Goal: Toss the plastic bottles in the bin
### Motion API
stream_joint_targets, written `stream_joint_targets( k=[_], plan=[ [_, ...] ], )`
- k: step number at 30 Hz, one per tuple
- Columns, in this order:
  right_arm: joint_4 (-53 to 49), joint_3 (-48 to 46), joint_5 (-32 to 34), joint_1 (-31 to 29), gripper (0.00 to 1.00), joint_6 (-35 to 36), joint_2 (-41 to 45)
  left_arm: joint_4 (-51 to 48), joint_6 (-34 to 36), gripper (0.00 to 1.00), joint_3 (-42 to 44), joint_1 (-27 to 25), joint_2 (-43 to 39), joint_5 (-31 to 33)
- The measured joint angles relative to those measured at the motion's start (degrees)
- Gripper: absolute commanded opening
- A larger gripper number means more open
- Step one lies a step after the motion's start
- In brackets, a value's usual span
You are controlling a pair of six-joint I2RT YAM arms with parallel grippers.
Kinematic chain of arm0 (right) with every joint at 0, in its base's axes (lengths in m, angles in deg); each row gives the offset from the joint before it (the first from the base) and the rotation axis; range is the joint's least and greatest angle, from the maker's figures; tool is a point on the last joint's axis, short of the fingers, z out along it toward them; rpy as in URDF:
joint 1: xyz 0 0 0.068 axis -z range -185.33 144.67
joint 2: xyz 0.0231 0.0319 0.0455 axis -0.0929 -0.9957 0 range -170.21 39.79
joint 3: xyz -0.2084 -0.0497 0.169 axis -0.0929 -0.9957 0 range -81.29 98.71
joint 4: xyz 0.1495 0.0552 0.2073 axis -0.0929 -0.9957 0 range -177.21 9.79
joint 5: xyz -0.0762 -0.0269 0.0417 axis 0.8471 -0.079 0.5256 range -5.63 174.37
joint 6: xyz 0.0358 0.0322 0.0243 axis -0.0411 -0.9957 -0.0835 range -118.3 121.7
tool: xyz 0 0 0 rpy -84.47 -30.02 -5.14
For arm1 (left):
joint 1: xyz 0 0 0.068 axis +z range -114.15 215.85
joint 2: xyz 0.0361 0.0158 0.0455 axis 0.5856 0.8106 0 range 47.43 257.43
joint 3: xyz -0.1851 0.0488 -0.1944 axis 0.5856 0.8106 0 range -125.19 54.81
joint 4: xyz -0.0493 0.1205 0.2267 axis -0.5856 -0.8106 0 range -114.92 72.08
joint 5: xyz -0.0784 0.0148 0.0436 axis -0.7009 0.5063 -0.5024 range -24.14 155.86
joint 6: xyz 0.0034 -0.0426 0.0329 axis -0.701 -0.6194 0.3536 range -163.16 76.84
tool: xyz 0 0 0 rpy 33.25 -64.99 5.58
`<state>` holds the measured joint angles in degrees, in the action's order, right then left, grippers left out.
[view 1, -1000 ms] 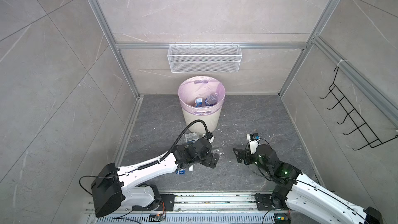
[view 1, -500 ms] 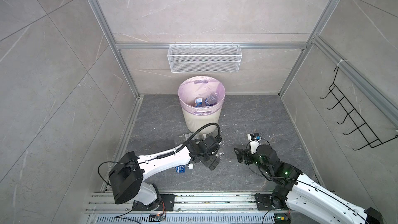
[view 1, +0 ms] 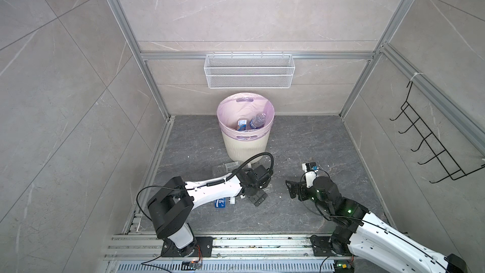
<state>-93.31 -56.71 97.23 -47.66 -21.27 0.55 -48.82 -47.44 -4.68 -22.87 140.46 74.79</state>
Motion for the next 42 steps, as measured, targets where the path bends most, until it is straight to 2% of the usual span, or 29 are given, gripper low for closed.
stream_joint_targets(
  k=[18,25,30,32,37,42],
  plan=[
    [0.04,0.0,0.0,0.0,1.0,0.0,-1.66,3.89,-1.53,0.76,0.15,0.11,2.69,-1.11],
    [0.04,0.0,0.0,0.0,1.0,-0.2,-2.08,5.11,-2.14,0.67,0.15,0.11,3.76,-1.73],
    [0.04,0.0,0.0,0.0,0.99,-0.22,-2.03,6.03,-2.4,0.55,0.2,0.11,3.76,-1.86],
    [0.04,0.0,0.0,0.0,1.0,-0.24,-2.01,6.8,-2.45,0.53,0.7,0.11,3.5,-2.01],
    [0.04,0.0,0.0,0.0,1.0,-0.39,-2.01,8.68,-3.08,0.53,4.61,0.09,0.11,-2.69],
    [0.04,0.0,0.0,0.0,1.0,-0.39,-1.84,9.14,-4.39,0.54,10.34,0.09,-7.91,-2.99]
  ],
)
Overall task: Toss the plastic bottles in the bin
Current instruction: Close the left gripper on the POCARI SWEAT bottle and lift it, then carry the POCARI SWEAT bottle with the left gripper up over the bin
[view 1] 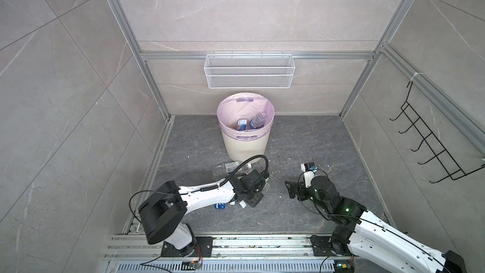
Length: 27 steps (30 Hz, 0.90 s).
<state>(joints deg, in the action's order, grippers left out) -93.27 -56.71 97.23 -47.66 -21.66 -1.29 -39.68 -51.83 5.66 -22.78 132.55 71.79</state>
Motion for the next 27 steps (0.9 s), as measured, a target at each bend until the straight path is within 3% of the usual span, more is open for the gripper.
stream_joint_targets(
  k=[14,22,27],
  plan=[
    [0.0,0.0,0.0,0.0,1.0,0.0,0.11,1.9,-4.52,0.55,11.26,0.59,-28.63,6.91],
    [0.0,0.0,0.0,0.0,1.0,-0.02,0.26,0.33,-6.16,0.56,11.52,1.68,-43.28,12.57],
    [0.0,0.0,-0.02,0.0,1.0,-0.02,0.31,-0.46,-6.14,0.55,11.28,1.68,-47.34,16.35]
  ],
)
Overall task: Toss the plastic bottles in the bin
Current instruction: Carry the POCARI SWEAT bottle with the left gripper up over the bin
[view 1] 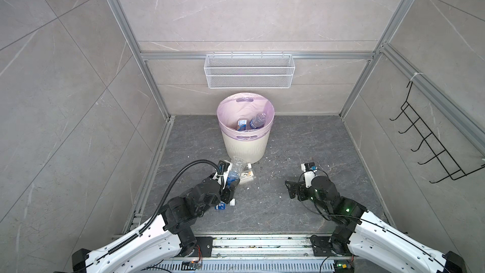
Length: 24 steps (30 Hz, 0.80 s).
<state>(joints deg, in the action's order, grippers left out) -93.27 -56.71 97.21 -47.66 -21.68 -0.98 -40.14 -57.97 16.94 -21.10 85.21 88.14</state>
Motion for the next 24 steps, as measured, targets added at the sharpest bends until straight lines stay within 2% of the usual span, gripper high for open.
stream_joint_targets(
  k=[5,11,13,18,19,20,23,24],
  plan=[
    [0.0,0.0,-0.02,0.0,0.99,0.0,0.07,-0.87,1.16,0.54,-3.82,0.0,0.63,1.6],
    [0.0,0.0,-0.04,0.0,1.0,-0.2,0.74,-1.09,4.85,0.52,-14.99,1.01,7.67,1.81],
    [-0.02,0.0,-0.17,0.0,1.0,-0.22,1.18,-3.19,6.23,0.52,-22.67,4.76,12.81,-1.42],
    [-0.02,0.0,-0.2,0.0,1.0,-0.48,2.43,-2.16,7.69,0.51,-42.66,18.03,28.63,-10.95],
    [-0.02,0.0,-0.2,0.0,0.99,-0.61,2.56,-2.49,7.8,0.54,-46.69,20.2,31.93,-13.75],
    [0.0,0.0,-0.2,0.0,1.0,-0.63,2.6,-3.32,7.78,0.62,-50.45,21.94,34.82,-15.43],
    [0.0,0.0,-0.2,0.0,1.0,-0.63,2.43,-5.84,7.58,0.97,-66.88,27.71,47.17,-21.16],
    [0.0,0.0,-0.2,0.0,1.0,-0.63,2.23,-6.29,7.39,1.0,-71.97,29.11,51.19,-22.82]
  ],
)
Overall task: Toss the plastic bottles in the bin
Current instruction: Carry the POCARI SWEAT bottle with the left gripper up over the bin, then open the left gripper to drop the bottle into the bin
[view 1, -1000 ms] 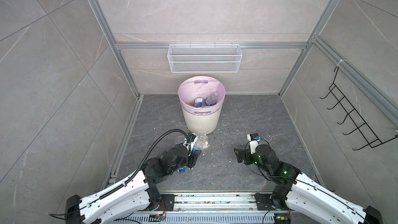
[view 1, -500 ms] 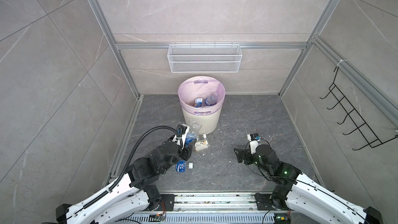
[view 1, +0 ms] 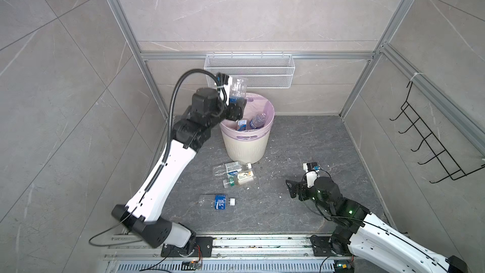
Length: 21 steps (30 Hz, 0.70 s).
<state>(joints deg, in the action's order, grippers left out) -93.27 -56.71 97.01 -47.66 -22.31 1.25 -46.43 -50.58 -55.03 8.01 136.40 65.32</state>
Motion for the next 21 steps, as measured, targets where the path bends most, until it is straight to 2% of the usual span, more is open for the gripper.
stream_joint_targets(
  k=[3,7,12,21],
  plan=[
    [-0.07,0.0,0.0,0.0,0.99,0.0,-0.22,-1.14,-0.72,1.0,-5.84,2.58,6.29,-1.49],
    [-0.04,0.0,0.02,0.0,1.0,0.0,0.55,-1.57,-1.64,1.0,0.11,2.99,5.2,-1.81],
    [0.09,0.0,-0.04,0.0,1.0,0.04,-0.13,0.72,-3.32,1.0,12.94,2.56,-4.74,-2.82],
    [3.98,-1.84,-2.21,-0.07,1.0,1.33,-2.43,6.73,-6.6,1.0,30.34,2.29,-29.0,-3.08]
  ],
)
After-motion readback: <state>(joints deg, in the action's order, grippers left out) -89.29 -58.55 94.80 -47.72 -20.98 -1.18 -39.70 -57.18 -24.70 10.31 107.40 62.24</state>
